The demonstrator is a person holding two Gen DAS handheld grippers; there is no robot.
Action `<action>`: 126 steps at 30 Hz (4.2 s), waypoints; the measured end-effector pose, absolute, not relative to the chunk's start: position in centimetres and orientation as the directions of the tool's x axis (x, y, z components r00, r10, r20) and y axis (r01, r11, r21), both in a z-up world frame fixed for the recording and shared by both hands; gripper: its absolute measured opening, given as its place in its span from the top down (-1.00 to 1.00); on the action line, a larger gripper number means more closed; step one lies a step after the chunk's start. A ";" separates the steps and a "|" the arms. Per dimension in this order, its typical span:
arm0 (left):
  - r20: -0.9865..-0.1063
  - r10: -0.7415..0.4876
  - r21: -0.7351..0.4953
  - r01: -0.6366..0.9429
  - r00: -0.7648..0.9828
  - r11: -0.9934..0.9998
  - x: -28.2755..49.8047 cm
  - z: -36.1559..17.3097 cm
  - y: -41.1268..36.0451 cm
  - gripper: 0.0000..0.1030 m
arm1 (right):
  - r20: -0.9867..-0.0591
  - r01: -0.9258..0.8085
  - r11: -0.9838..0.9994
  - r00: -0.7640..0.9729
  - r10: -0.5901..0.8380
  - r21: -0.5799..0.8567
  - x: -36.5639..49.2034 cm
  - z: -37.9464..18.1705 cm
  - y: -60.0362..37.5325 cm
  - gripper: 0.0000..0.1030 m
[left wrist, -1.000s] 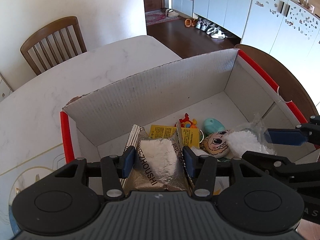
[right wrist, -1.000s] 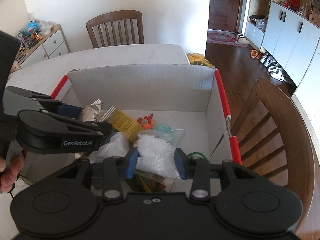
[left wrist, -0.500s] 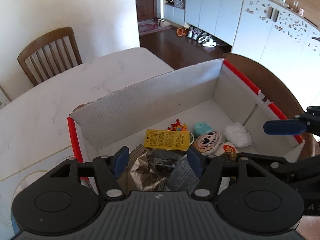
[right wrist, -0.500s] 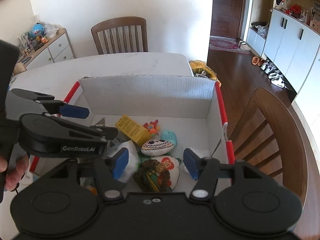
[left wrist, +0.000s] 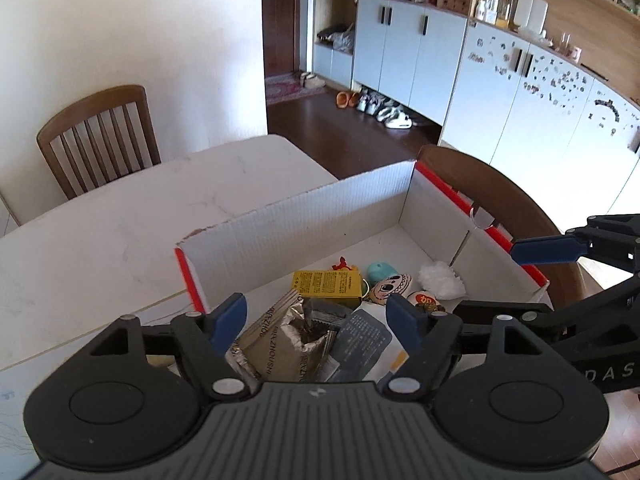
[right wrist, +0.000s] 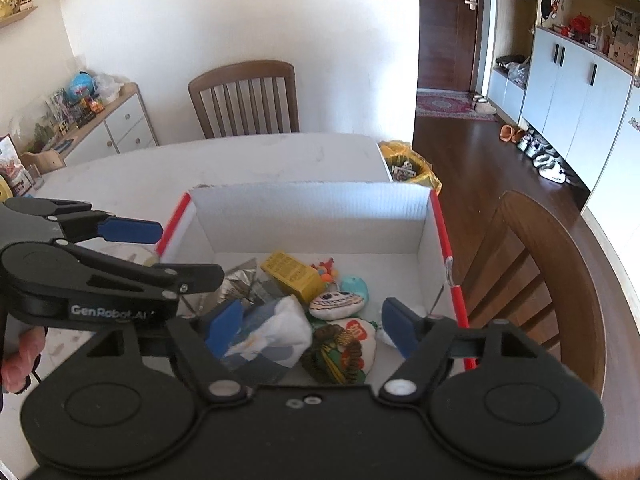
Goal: Organize objects
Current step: 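Withdraw both open tools from the shoebox back over the table, then grasp the yellow sponge with the right tool while the left tool grasps the correction tape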
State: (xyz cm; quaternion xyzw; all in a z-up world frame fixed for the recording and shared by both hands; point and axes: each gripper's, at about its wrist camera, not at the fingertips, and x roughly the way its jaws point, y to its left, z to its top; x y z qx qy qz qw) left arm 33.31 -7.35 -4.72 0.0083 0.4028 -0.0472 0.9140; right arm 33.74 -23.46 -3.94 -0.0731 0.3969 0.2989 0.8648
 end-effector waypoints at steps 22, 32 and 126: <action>-0.685 -0.117 -0.068 0.097 0.719 0.993 26.6 -2.4 -0.4 -0.76 | -0.662 -0.535 0.835 0.580 0.475 0.130 27.5 -1.3 -19.2 -0.90; -0.671 -0.104 -0.090 0.058 0.734 0.994 24.4 -2.7 5.3 -0.97 | -0.661 -0.558 0.820 0.570 0.488 0.125 24.4 -1.5 -14.4 -0.91; -0.764 0.156 -0.057 -0.306 0.627 0.950 25.5 -15.9 16.0 -0.20 | -0.820 -0.489 0.859 0.422 0.387 0.153 30.7 -12.8 2.9 0.04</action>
